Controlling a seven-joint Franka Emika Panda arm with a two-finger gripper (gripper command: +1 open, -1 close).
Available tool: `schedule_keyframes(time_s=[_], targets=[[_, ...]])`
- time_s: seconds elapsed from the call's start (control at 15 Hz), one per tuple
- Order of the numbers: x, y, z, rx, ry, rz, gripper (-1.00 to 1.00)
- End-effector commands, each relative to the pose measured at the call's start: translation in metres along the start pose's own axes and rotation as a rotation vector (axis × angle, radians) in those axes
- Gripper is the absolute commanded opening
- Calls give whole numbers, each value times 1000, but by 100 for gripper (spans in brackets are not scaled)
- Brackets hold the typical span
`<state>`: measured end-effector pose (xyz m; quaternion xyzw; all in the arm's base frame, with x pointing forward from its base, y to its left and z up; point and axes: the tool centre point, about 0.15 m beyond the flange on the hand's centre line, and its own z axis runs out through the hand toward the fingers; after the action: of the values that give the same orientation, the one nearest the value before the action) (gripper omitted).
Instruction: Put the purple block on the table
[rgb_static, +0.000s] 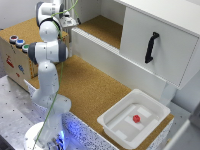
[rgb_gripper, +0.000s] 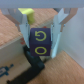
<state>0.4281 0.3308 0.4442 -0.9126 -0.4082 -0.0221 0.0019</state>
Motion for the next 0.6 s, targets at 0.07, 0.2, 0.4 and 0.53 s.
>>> schedule_keyframes(time_s=[0.07,0.2,0.4,0.53], targets=[[-79,36,86,-25,142,381,-100],[-86,45,106,-24,152,509,-100],[-88,59,129,-62,205,656,-100],[-93,72,145,-53,233,758,-100]])
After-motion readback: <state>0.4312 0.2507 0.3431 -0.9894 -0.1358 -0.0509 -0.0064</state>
